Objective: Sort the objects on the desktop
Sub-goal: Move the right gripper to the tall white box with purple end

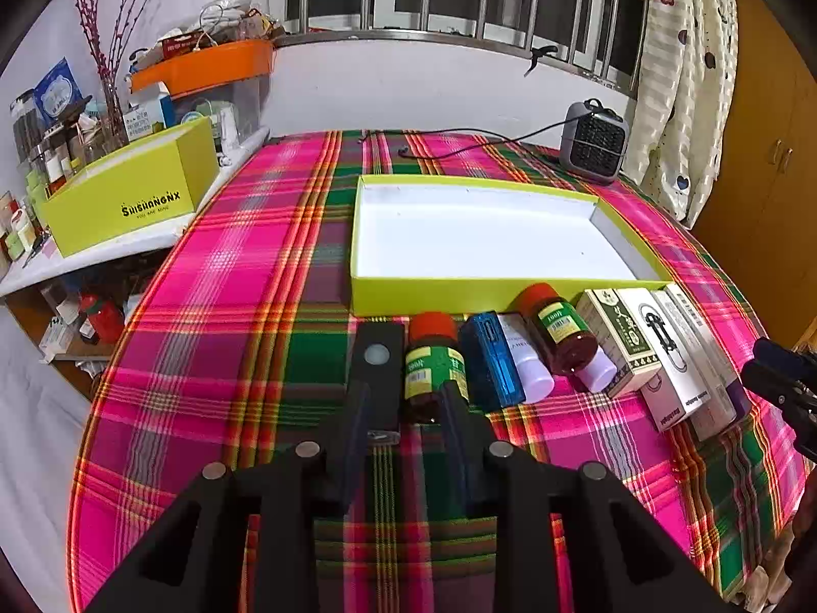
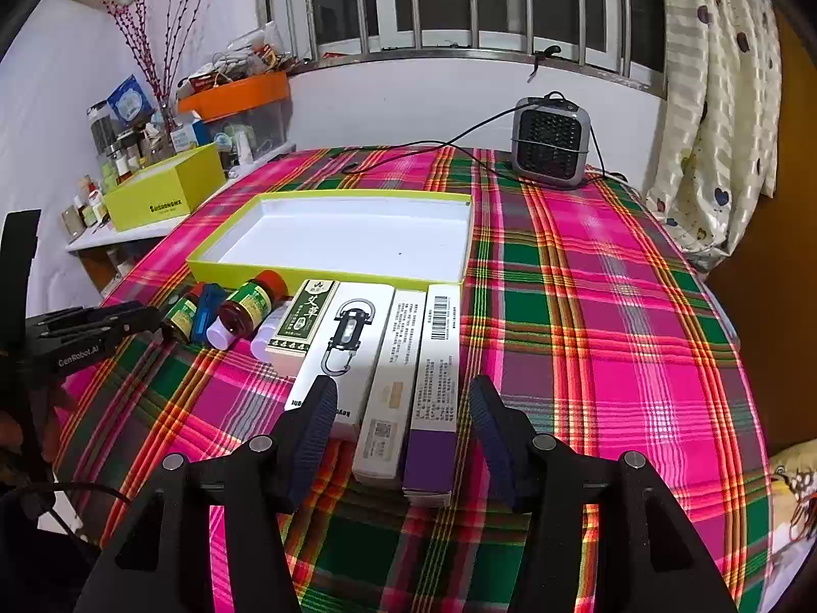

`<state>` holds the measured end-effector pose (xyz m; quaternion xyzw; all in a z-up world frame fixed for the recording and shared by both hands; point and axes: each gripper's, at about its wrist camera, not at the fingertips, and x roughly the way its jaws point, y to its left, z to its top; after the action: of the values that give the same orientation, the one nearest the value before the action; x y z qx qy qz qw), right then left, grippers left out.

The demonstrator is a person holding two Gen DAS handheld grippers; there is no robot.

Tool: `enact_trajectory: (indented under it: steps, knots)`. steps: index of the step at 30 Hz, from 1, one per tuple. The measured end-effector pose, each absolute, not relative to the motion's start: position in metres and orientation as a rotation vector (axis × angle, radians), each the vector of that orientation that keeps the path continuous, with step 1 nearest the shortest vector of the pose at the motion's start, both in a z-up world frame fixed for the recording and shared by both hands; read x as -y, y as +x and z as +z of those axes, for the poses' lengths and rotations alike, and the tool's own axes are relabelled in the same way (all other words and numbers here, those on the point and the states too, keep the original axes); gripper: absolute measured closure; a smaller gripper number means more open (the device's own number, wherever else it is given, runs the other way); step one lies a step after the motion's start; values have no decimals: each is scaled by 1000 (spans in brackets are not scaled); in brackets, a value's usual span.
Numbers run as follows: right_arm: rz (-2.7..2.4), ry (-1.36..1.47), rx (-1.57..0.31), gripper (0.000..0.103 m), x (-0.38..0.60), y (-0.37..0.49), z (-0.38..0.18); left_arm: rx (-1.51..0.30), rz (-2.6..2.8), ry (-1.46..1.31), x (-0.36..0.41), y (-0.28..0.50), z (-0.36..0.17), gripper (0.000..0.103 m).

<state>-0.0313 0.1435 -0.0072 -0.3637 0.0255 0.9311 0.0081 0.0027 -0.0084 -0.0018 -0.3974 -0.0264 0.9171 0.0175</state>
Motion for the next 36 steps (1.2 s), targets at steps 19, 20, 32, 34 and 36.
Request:
enact_trajectory:
  steps: [19, 20, 32, 34, 36]
  knots:
    - [2920, -1109, -129, 47, -152, -34, -7, 178, 2830, -1310, 21, -6, -10, 75]
    - [2918, -1113, -136, 47, -153, -35, -8, 174, 2835, -1314, 21, -6, -10, 75]
    - [2905, -1125, -147, 47, -155, -40, -8, 122, 2853, -1286, 21, -9, -7, 75]
    - [2899, -1135, -150, 47, -157, -41, -9, 120, 2857, -1289, 22, -10, -8, 75]
    - [2897, -1138, -146, 47, -157, -42, -9, 122, 2857, -1294, 23, -11, -9, 75]
